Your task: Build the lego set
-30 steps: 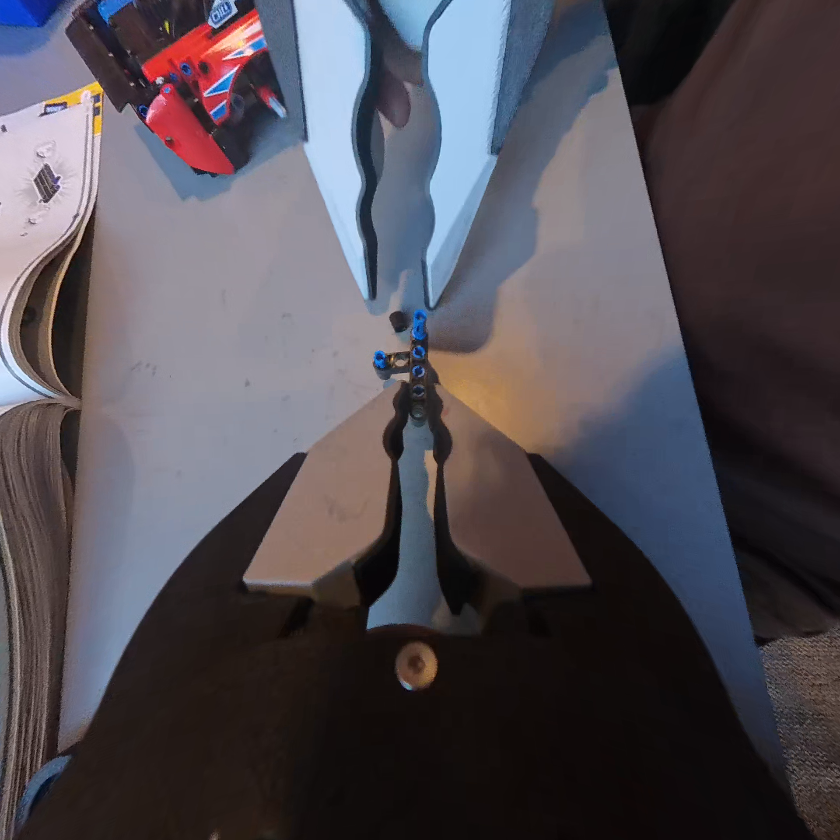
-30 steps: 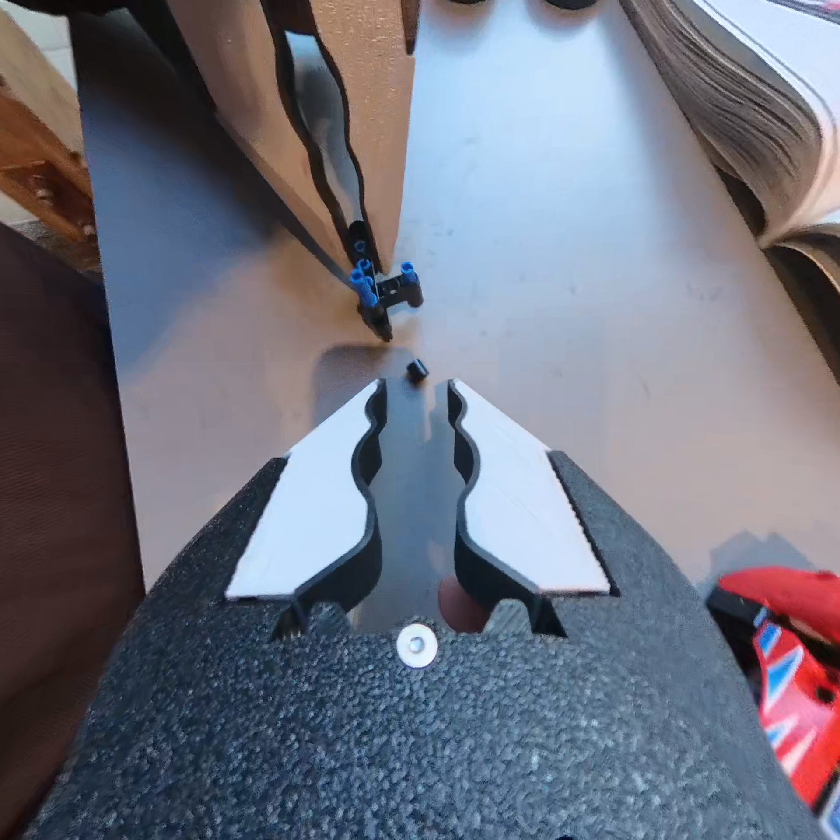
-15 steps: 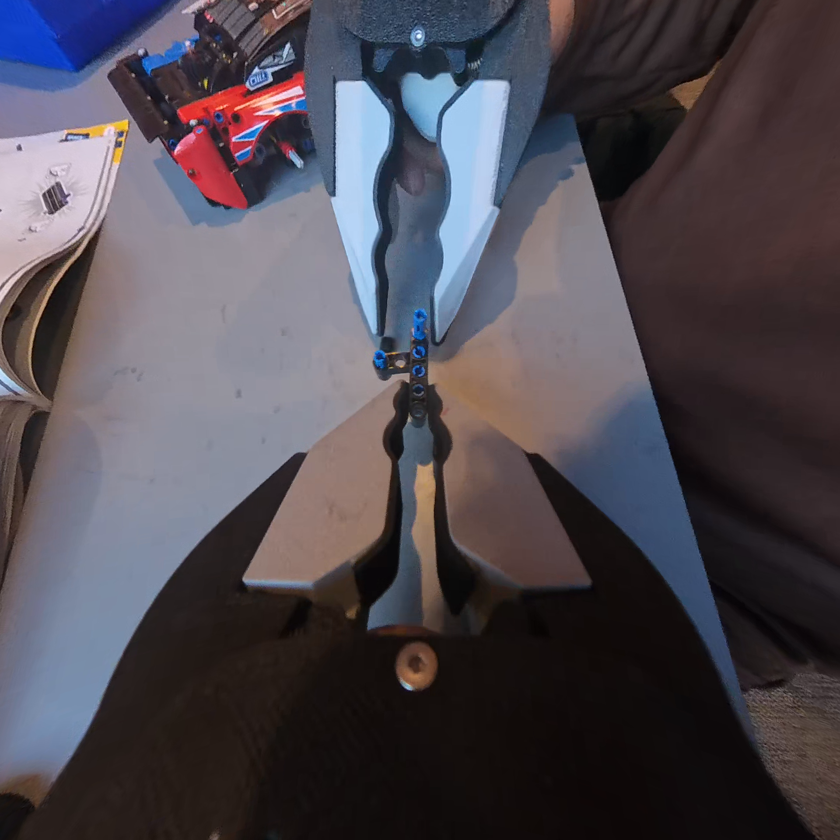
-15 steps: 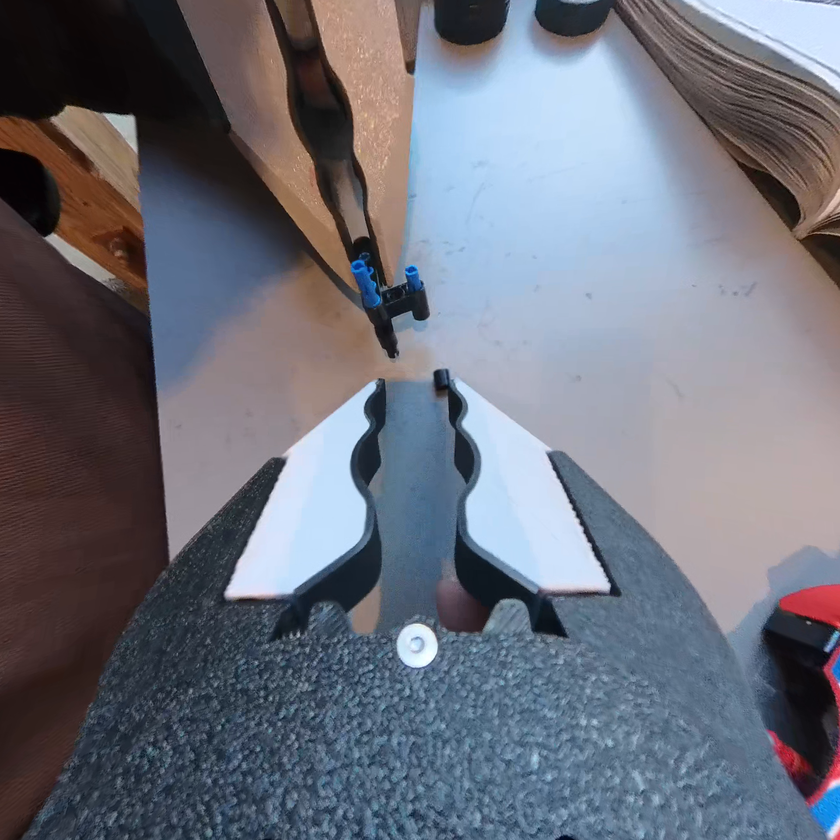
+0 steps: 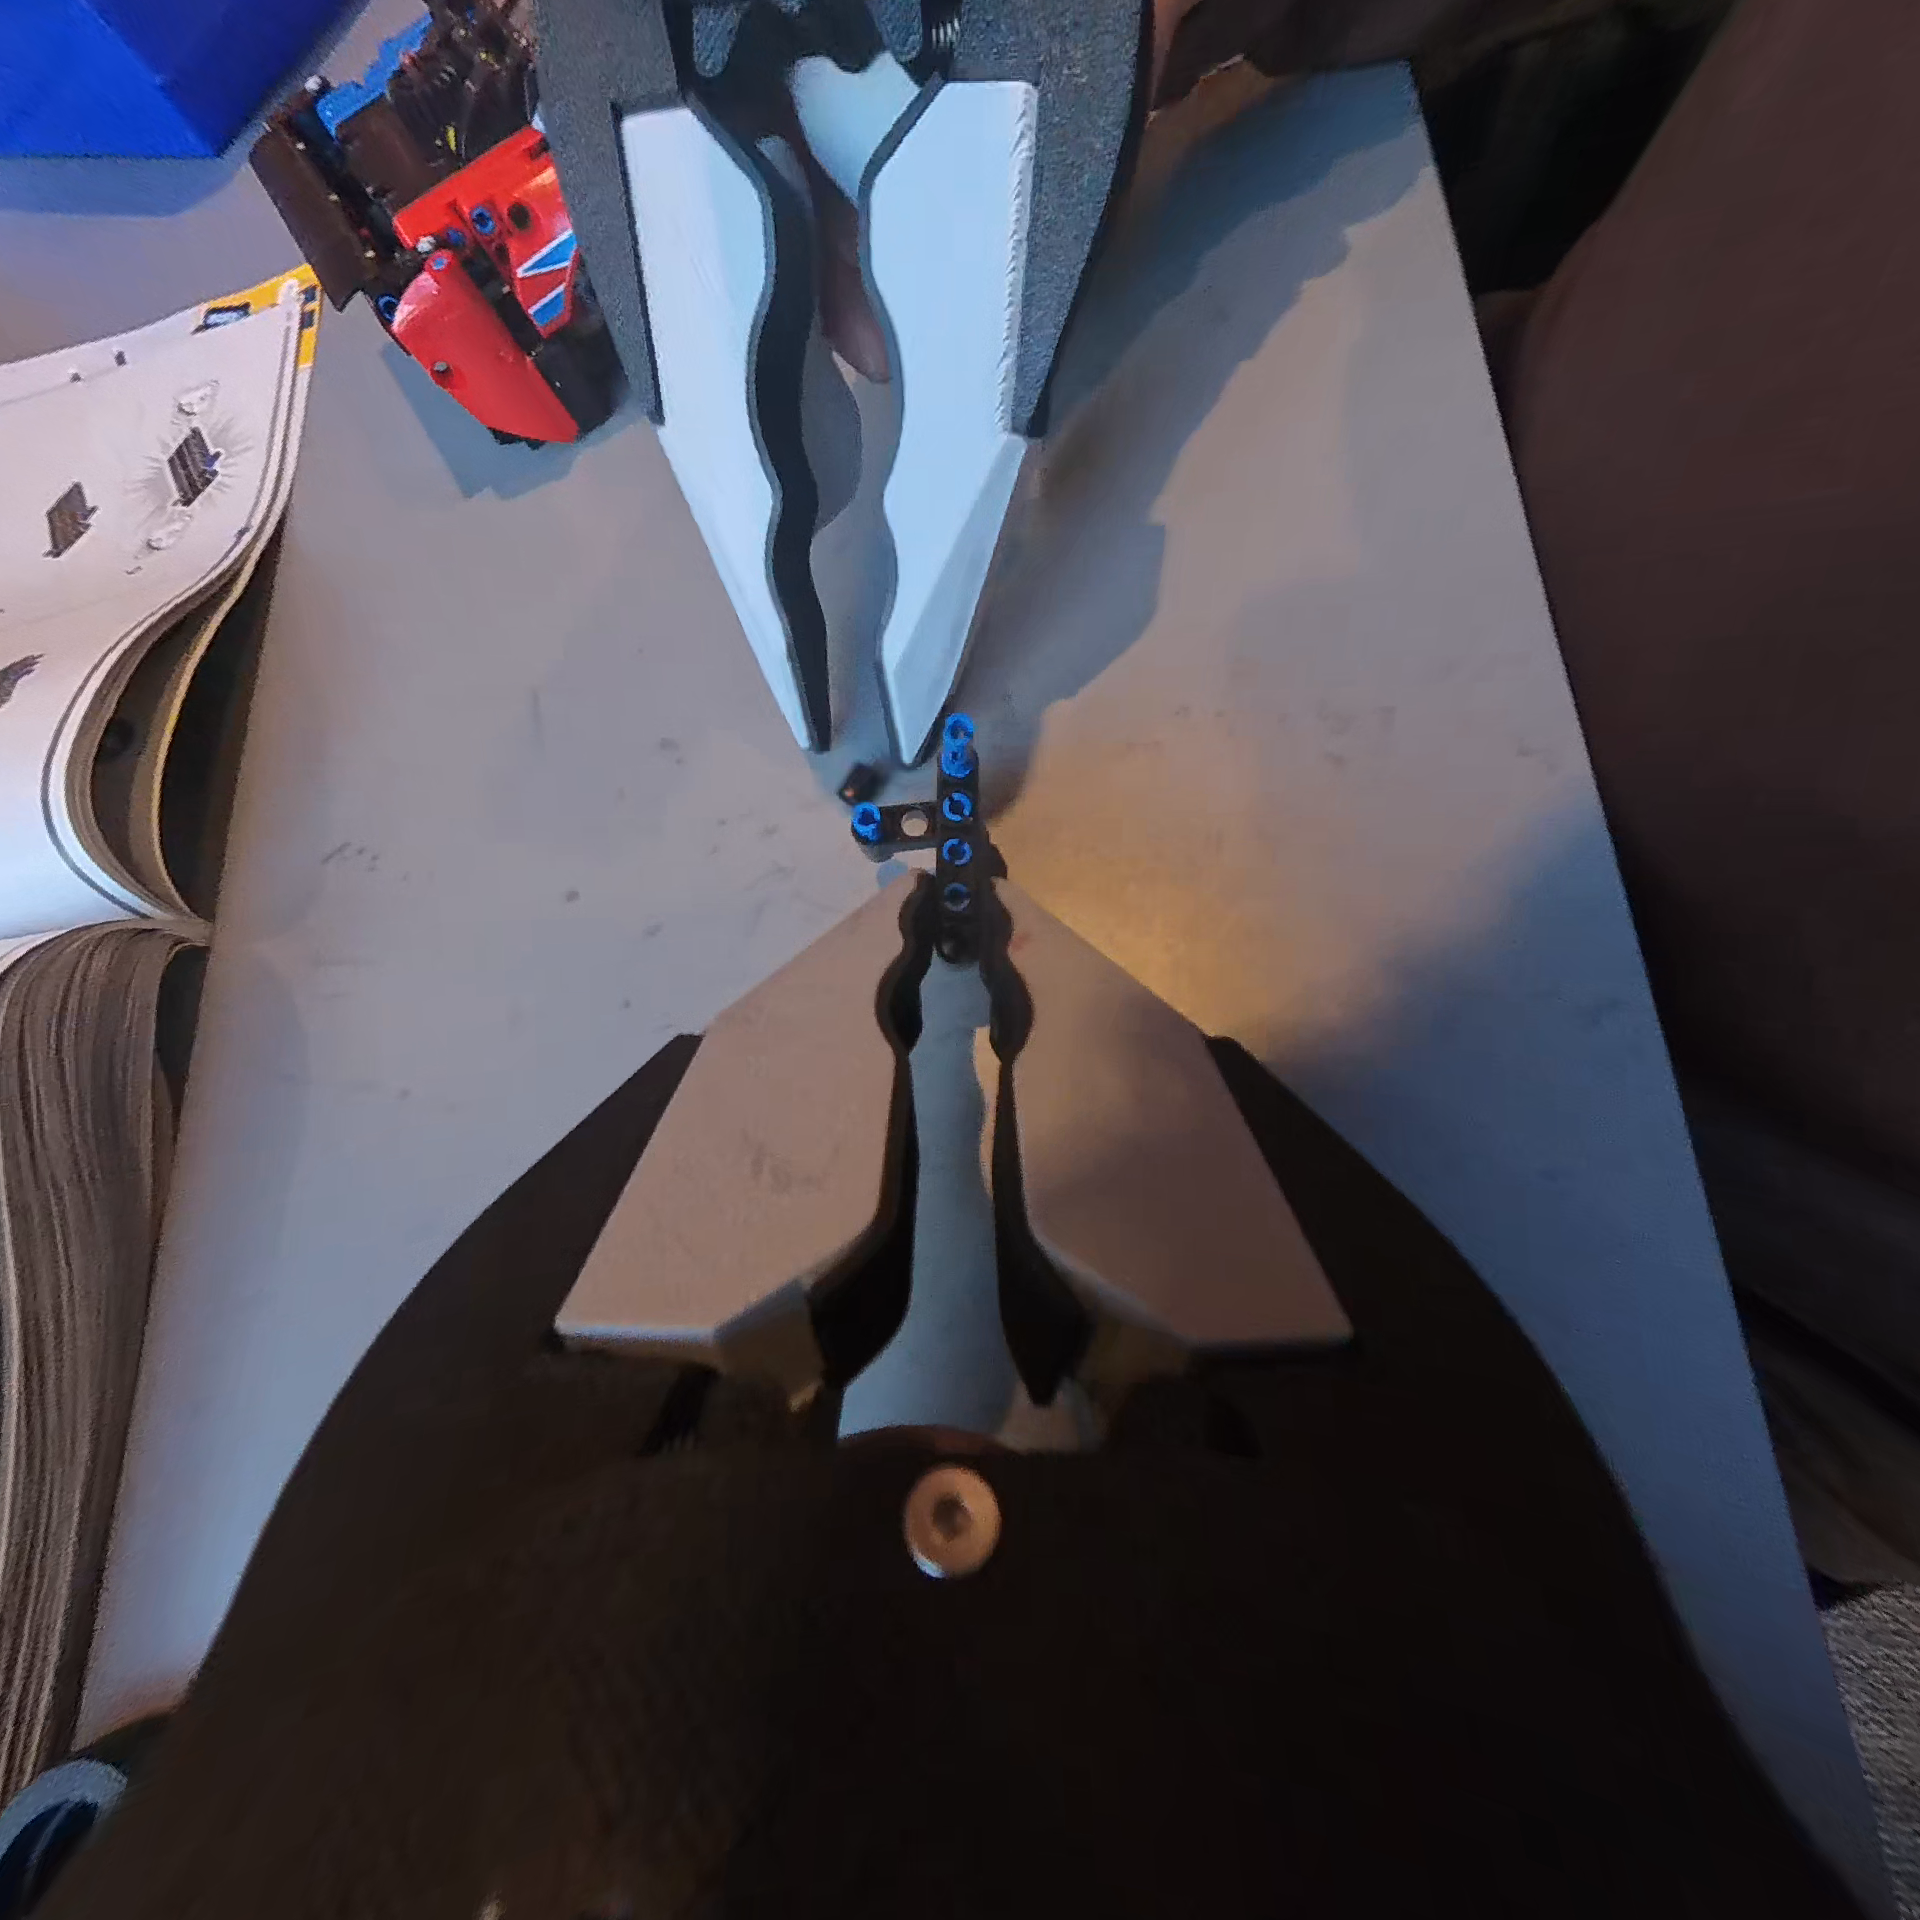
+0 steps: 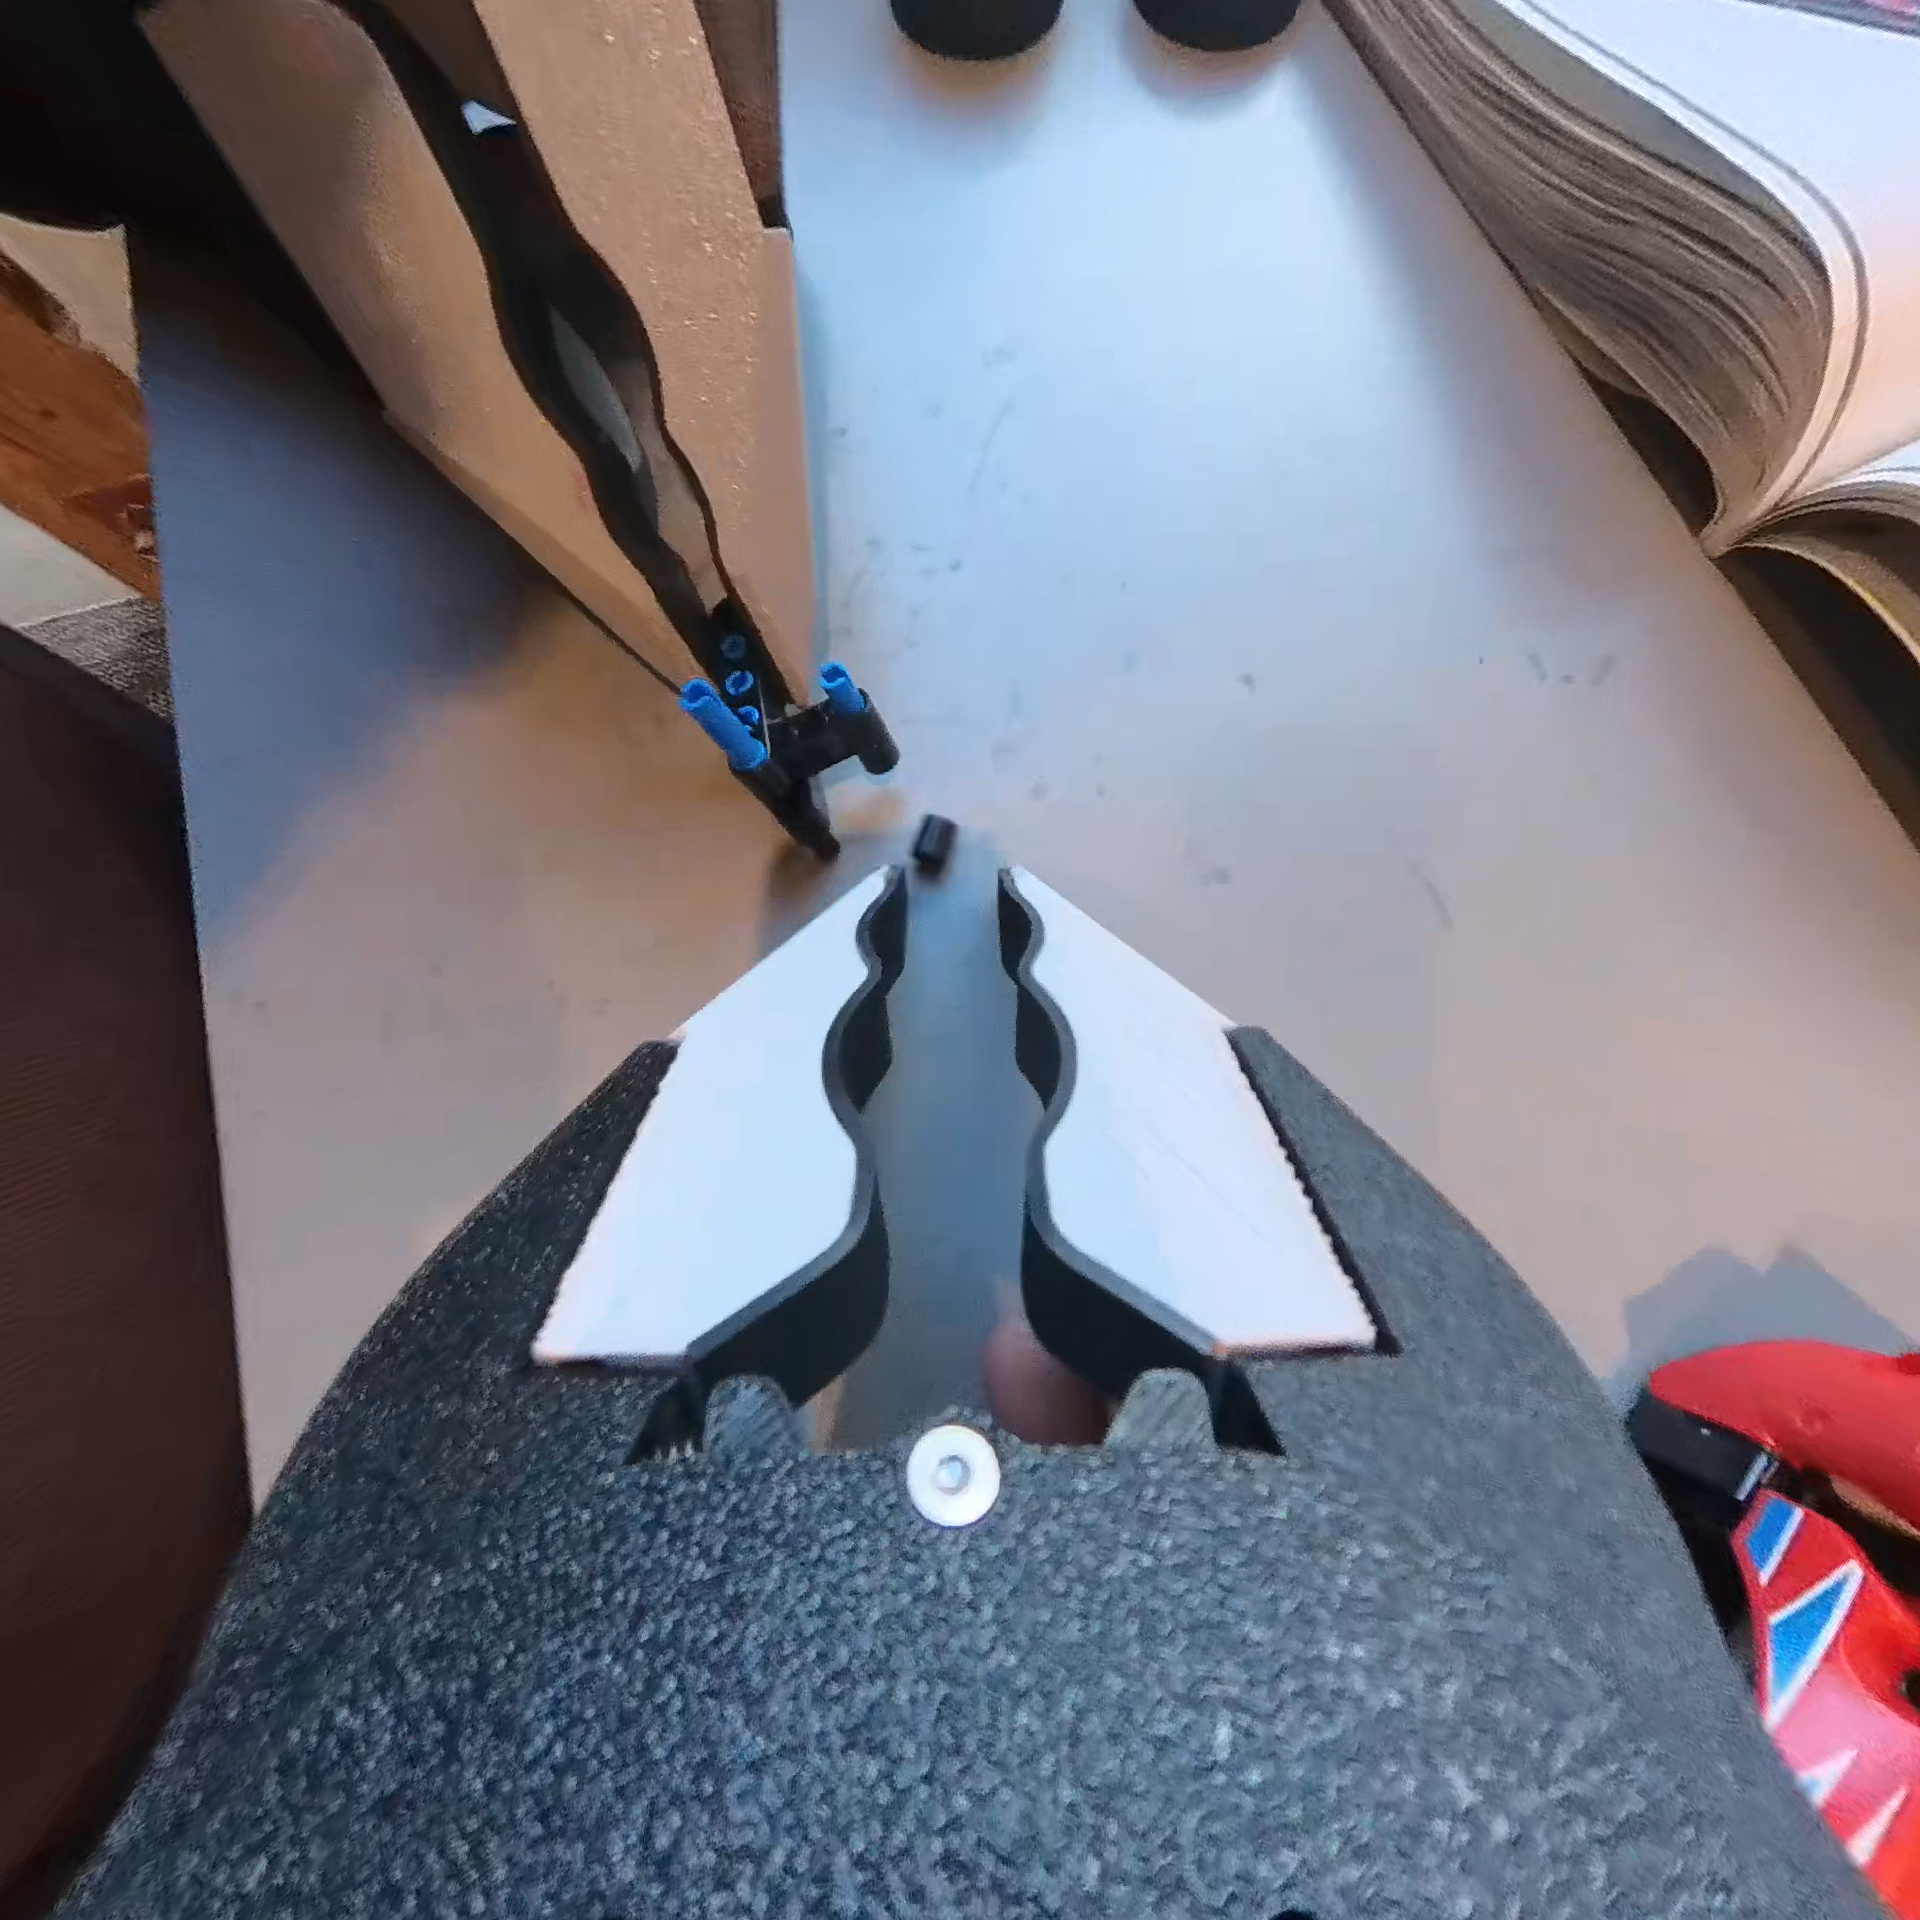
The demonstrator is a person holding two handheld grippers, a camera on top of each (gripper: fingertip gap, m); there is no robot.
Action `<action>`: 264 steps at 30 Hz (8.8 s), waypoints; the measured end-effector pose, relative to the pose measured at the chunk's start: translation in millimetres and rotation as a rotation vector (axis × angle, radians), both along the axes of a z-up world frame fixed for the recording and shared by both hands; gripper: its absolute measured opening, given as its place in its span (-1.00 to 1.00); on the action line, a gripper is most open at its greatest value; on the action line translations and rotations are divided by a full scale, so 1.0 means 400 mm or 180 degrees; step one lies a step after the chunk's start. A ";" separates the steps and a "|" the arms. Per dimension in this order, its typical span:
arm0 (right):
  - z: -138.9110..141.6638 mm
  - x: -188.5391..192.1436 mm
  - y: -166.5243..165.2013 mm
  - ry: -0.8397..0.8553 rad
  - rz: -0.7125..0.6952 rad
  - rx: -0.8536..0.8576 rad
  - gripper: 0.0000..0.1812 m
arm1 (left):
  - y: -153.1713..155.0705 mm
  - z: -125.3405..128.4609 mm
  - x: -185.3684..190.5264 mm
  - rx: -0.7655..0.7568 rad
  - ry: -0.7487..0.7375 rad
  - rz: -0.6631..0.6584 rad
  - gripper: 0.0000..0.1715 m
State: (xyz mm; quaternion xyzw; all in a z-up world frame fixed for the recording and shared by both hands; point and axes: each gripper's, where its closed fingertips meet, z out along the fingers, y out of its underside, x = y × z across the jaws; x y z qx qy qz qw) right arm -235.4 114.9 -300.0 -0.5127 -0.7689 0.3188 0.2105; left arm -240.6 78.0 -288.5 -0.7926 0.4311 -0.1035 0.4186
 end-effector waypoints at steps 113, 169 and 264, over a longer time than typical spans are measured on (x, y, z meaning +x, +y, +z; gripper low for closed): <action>0.255 0.037 0.040 0.0984 -0.0798 -0.2726 -0.87 | 0.166 0.222 0.068 0.1939 0.0186 0.1357 -0.94; 0.264 0.121 -0.100 0.0863 -0.0833 -0.4237 -0.91 | 0.020 0.222 0.157 0.1795 -0.0387 0.0287 -0.94; 0.163 0.128 -0.089 0.0754 -0.1367 -0.2539 -0.94 | 0.037 0.112 0.161 0.1299 0.0413 0.0377 -0.94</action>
